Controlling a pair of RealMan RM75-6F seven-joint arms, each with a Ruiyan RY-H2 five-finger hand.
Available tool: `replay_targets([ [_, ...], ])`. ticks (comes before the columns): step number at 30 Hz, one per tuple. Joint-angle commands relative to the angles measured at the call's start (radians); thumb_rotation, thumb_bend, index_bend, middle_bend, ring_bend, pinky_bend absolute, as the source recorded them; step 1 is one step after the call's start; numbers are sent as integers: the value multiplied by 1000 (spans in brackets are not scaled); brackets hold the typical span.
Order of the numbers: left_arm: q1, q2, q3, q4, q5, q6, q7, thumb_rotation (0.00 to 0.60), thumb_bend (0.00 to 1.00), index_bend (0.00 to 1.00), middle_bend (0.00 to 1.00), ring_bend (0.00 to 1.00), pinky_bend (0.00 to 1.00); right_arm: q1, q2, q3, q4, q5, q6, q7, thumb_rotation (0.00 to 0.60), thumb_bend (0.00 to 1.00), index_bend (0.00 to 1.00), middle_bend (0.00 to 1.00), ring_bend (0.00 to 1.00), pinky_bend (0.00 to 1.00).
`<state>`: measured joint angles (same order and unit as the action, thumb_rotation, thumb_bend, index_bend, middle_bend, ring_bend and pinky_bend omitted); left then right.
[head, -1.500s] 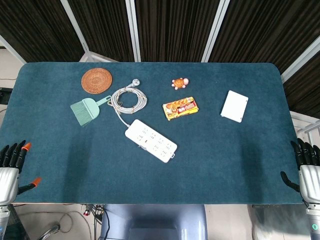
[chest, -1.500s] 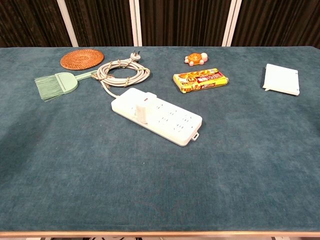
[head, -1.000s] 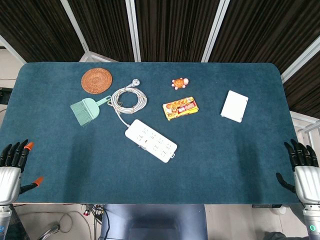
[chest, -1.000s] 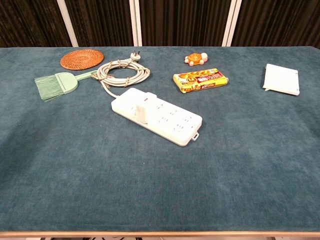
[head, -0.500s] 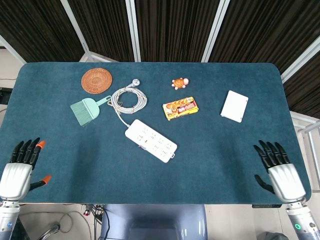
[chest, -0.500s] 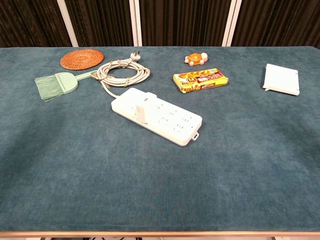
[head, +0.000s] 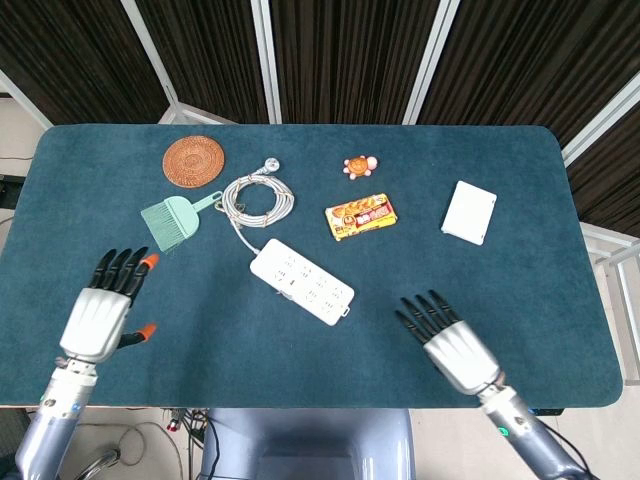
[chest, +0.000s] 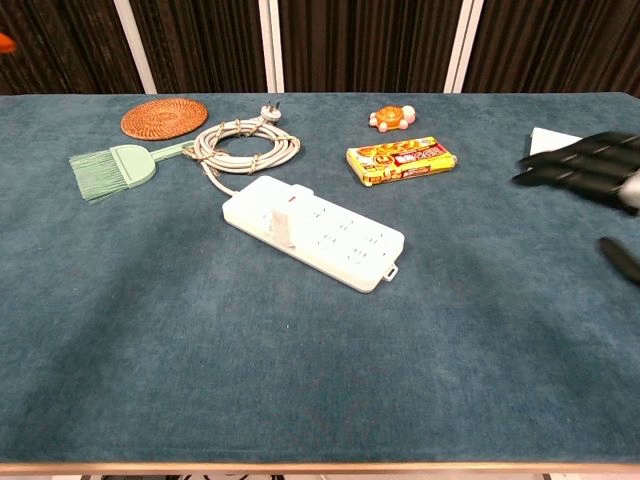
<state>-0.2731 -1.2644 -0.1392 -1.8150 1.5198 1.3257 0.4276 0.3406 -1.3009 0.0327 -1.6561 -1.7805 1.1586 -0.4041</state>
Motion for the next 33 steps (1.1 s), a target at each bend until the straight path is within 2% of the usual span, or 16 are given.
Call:
replay_targets([
  [1,-51,-22,-34,-33,-47,-53,60,600,0,0,12,0,0,55,-72,19,-3,46,-78,-47,600,814,4,35,42,64],
  [9,-153,-76,-77,-56,-159,-147,187,600,0,0,16,0,0,143,-191,53,71,99,-164,-45,600,841,35,60,78,124],
  [16,-217,-137,-88,-52,-224,-194,251,600,0,7,18,0,0,196,-265,72,136,141,-215,-20,600,841,38,63,85,137],
  [22,-266,-193,-90,-32,-268,-221,297,600,0,18,22,0,0,230,-324,73,207,177,-256,-11,600,841,43,65,86,137],
  [33,-349,-254,-103,28,-328,-264,333,600,0,31,31,0,0,264,-396,72,300,212,-267,20,600,841,44,64,86,137],
])
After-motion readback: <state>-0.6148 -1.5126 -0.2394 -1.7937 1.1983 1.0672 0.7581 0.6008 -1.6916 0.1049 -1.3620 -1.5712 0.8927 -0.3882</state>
